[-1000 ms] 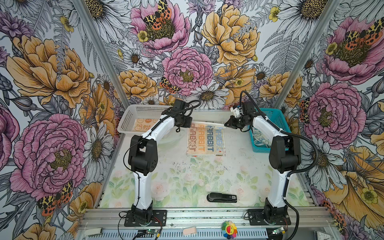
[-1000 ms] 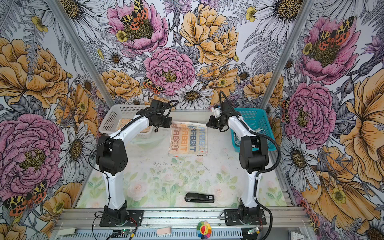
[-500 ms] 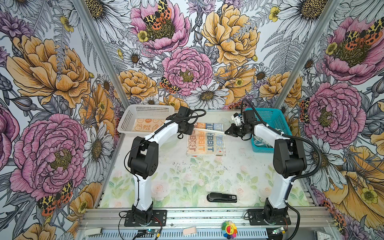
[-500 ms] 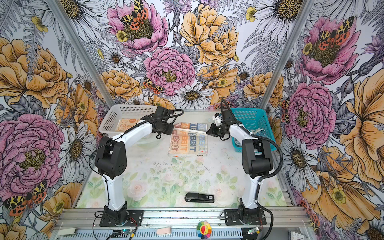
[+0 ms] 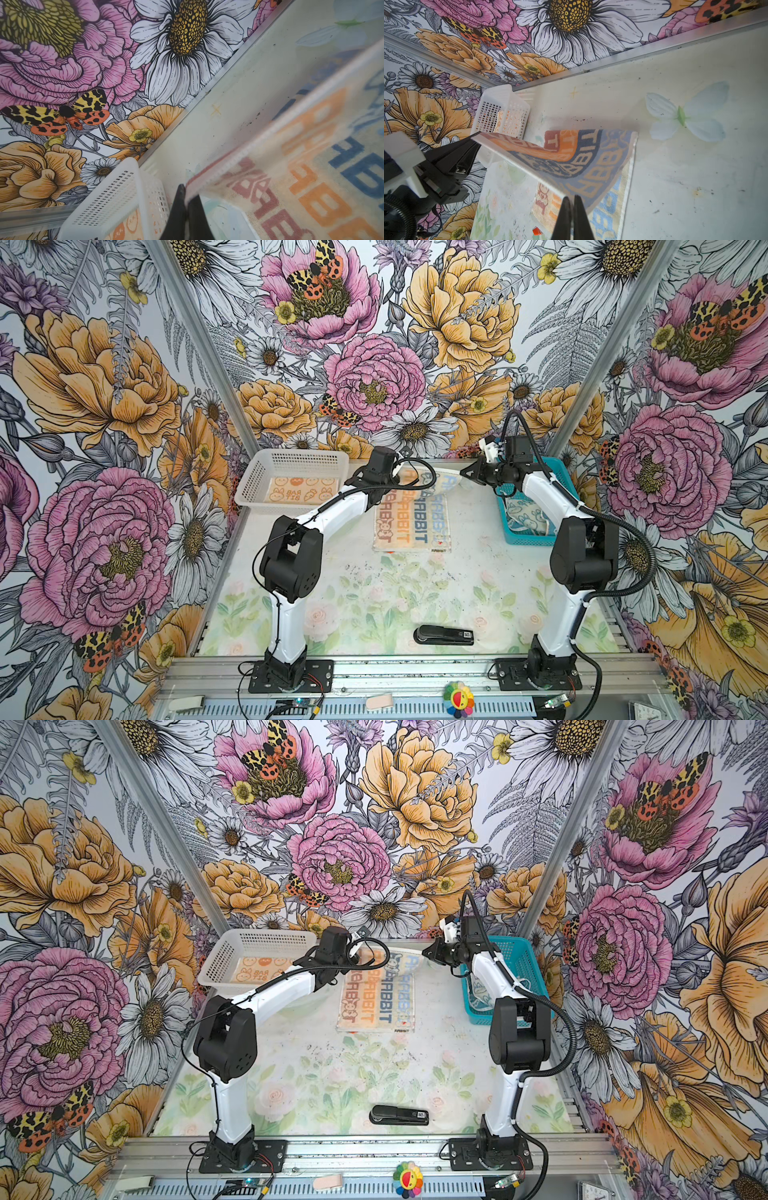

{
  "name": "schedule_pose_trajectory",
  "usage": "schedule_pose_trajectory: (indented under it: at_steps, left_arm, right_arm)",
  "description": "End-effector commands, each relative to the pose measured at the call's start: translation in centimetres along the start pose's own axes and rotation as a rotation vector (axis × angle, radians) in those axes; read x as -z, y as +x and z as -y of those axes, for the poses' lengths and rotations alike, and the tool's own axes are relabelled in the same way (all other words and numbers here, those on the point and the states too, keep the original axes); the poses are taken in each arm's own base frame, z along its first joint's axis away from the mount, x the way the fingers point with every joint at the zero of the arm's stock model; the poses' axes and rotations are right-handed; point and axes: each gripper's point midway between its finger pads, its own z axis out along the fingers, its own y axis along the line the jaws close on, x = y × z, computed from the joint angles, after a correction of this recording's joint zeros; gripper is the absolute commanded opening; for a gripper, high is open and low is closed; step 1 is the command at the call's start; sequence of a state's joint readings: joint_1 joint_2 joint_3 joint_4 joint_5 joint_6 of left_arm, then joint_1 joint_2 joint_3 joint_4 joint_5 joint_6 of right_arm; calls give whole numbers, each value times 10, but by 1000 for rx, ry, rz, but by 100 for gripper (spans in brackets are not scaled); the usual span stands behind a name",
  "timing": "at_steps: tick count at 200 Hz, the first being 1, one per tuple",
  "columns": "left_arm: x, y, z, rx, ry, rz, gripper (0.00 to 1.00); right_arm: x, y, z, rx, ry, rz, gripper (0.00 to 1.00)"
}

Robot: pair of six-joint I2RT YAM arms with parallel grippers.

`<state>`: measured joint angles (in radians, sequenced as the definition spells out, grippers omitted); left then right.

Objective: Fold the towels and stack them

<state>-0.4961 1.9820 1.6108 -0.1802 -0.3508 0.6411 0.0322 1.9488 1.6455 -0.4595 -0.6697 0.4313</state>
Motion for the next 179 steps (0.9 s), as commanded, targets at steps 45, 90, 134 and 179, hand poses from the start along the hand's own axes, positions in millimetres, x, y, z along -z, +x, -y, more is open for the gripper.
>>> schedule_pose_trajectory:
  at_steps: [45, 90, 134, 179]
  left_arm:
    - [18, 40, -33, -30, -179, -15, 0]
    - [43, 45, -15, 16, -92, 49, 0]
    - [60, 52, 2, -12, -48, 66, 0]
    - [74, 61, 33, -139, 19, 80, 0]
  right_arm:
    - [-4, 46, 46, -88, 143, -67, 0]
    - [-18, 94, 44, -93, 156, -136, 0]
    - [1, 89, 39, -79, 165, -97, 0]
    - [11, 89, 31, -84, 138, -88, 0]
